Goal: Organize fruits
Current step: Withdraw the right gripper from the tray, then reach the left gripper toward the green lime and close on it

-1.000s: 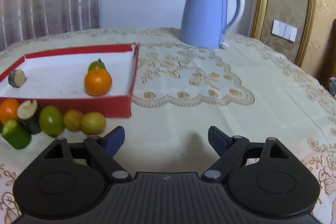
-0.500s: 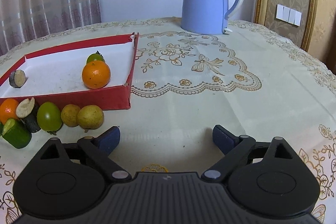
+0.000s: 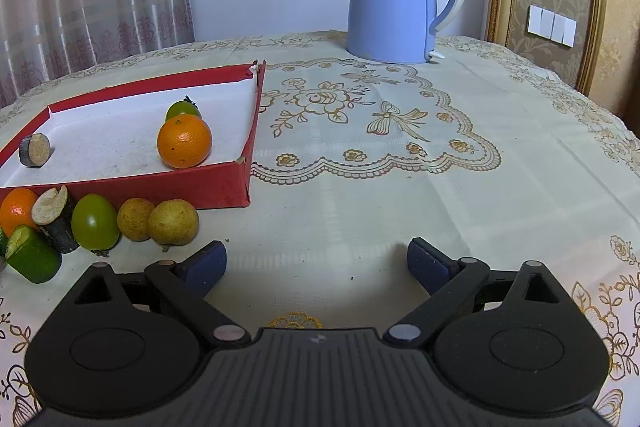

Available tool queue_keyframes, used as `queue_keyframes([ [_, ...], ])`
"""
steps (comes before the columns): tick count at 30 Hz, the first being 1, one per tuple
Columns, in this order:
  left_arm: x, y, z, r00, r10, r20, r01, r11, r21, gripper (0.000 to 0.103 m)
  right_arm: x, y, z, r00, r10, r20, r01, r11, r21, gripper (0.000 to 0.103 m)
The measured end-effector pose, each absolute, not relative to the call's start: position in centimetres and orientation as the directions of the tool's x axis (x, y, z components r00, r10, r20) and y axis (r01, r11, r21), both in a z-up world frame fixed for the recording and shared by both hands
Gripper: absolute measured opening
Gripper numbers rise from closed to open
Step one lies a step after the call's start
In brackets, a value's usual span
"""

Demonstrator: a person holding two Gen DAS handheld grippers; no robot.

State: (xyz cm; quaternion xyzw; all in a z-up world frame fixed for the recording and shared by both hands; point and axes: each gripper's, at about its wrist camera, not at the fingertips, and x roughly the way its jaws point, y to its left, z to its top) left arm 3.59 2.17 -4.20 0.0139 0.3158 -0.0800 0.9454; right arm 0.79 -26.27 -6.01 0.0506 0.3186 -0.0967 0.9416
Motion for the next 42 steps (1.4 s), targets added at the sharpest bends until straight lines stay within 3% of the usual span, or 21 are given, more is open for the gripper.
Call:
queue_keyframes([
  [12,5.1,1.4,-4.5,0.784,-0.121,-0.609,0.162,0.987,0.012,0.103,0.8,-26.3,-6.0,0.778,-0.15,-0.61,0.214,0.976,0.034,0.098],
  [20,4.8,1.5,-4.1,0.786,-0.163,-0.597,0.183,0.983,-0.027,0.086,0.8,-26.3,-6.0,0.778,-0.15,-0.61,0.214,0.976,0.034,0.098],
  [22,4.5,1.5,-3.8,0.782,-0.189,-0.594,0.206,0.978,-0.04,0.069,0.8,-26.3,-6.0,0.778,-0.15,-0.61,0.214,0.976,0.034,0.098],
  [40,5.6,0.7,-4.1,0.78,-0.15,-0.608,0.153,0.987,-0.047,0.065,0.8,-26.3,-6.0,0.778,-0.149,-0.61,0.214,0.976,0.034,0.098],
  [42,5.5,0.7,-4.1,0.782,-0.156,-0.603,0.158,0.986,-0.051,0.059,0.8,-26.3,-6.0,0.778,-0.149,-0.61,0.214,0.976,0.034,0.098],
])
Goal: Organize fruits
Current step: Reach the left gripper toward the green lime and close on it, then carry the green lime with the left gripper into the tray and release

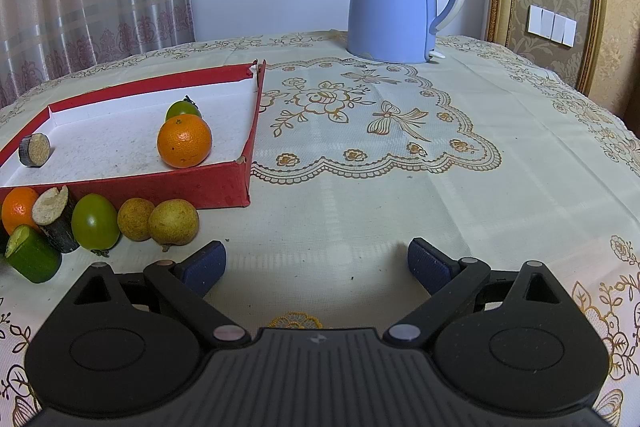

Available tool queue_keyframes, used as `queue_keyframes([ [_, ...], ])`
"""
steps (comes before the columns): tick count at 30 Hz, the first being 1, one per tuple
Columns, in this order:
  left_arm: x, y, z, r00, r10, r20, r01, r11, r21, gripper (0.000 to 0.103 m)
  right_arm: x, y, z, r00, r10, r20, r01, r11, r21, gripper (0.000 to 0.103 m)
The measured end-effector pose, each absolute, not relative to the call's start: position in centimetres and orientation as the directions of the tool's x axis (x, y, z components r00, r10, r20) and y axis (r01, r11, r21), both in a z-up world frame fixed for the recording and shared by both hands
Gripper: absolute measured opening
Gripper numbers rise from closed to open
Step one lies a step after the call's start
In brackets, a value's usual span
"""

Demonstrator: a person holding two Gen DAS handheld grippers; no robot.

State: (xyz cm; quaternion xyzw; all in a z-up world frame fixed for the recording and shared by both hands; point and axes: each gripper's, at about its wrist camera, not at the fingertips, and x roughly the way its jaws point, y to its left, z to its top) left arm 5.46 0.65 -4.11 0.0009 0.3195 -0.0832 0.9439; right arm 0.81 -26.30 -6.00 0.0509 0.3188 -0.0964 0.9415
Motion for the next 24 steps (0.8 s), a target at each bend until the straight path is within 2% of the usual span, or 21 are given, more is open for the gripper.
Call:
queue_keyframes([
  [2,5.2,0.5,-4.0,0.782,-0.177,-0.597,0.18,0.982,-0.055,0.047,0.8,-26.3,-6.0,0.778,-0.149,-0.61,0.214,0.976,0.034,0.098],
  [3,5.1,0.2,-4.0,0.779,-0.193,-0.597,0.199,0.978,-0.056,0.036,0.8,-26.3,-6.0,0.778,-0.149,-0.61,0.214,0.976,0.034,0.098],
  [4,5.0,0.0,-3.9,0.776,-0.203,-0.597,0.213,0.975,-0.056,0.029,0.8,-26.3,-6.0,0.778,-0.149,-0.61,0.214,0.976,0.034,0.098],
  [24,4.3,0.2,-3.8,0.794,-0.211,-0.57,0.229,0.973,-0.042,0.028,0.8,-26.3,-6.0,0.778,-0.149,-0.61,0.214,0.976,0.035,0.098],
])
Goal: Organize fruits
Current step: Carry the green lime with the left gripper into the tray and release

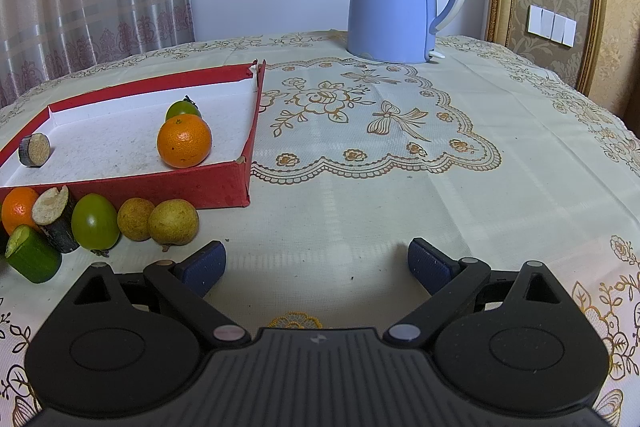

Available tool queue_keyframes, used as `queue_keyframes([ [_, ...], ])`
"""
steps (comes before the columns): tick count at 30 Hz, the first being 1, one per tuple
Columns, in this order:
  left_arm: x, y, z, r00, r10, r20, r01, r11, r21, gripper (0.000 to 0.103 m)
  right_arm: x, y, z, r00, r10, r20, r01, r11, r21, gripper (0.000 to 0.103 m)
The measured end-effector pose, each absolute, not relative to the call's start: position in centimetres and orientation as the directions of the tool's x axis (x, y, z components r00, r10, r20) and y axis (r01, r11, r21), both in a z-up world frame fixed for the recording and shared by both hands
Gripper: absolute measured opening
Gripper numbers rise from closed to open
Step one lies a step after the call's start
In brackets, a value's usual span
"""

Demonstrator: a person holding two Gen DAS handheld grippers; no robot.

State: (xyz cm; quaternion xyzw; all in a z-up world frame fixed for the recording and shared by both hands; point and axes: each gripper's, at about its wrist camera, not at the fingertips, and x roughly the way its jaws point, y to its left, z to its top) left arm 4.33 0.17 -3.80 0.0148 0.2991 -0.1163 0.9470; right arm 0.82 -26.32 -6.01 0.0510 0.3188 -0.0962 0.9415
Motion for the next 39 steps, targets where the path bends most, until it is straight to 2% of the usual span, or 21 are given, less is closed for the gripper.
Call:
queue_keyframes([
  [12,5.5,1.2,-1.0,0.845,-0.184,-0.501,0.208,0.978,-0.008,0.028,0.8,-26.3,-6.0,0.778,-0.149,-0.61,0.214,0.976,0.035,0.098],
  [28,11.4,2.4,-3.0,0.8,-0.141,-0.584,0.156,0.988,-0.025,0.028,0.8,-26.3,-6.0,0.778,-0.148,-0.61,0.213,0.976,0.035,0.098],
  [39,11.6,1.8,-3.5,0.805,-0.118,-0.582,0.154,0.988,0.013,0.029,0.9,-26.3,-6.1,0.778,-0.148,-0.61,0.213,0.976,0.035,0.099],
])
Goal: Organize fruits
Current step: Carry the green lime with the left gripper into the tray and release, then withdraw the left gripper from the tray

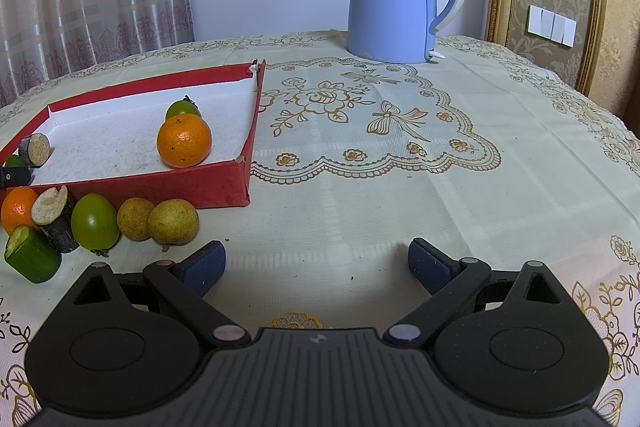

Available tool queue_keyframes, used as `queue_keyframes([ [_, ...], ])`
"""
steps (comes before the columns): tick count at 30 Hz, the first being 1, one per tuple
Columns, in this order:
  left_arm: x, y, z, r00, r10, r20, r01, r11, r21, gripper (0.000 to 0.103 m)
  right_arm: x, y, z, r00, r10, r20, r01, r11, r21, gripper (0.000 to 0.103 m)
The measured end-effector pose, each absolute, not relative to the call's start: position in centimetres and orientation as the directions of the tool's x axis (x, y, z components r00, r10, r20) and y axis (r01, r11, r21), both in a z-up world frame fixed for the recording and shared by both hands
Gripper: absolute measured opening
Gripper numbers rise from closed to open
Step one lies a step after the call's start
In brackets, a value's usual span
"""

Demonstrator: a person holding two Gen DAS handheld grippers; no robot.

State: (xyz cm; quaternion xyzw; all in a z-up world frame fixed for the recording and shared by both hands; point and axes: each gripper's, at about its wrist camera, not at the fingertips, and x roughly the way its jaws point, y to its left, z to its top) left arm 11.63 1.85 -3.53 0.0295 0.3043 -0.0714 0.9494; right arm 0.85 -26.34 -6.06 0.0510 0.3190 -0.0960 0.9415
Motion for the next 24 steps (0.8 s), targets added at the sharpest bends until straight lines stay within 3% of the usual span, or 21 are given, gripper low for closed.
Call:
queue_keyframes([
  [8,11.6,1.9,-3.6,0.809,-0.117,-0.576,0.15,0.989,0.011,0.032,0.8,-26.3,-6.1,0.778,-0.148,-0.611,0.213,0.976,0.035,0.099],
  [15,10.1,2.2,-2.9,0.837,-0.119,-0.535,0.15,0.989,0.015,0.069,0.8,-26.3,-6.0,0.778,-0.148,-0.611,0.213,0.976,0.035,0.099],
  [21,7.2,2.7,-2.1,0.862,-0.124,-0.492,0.15,0.989,0.015,0.073,0.8,-26.3,-6.0,0.778,-0.148,-0.611,0.213,0.976,0.035,0.099],
  [24,5.1,2.9,-1.8,0.879,-0.112,-0.464,0.137,0.99,0.022,0.09,0.8,-26.3,-6.0,0.778,-0.147,-0.611,0.213,0.976,0.035,0.099],
])
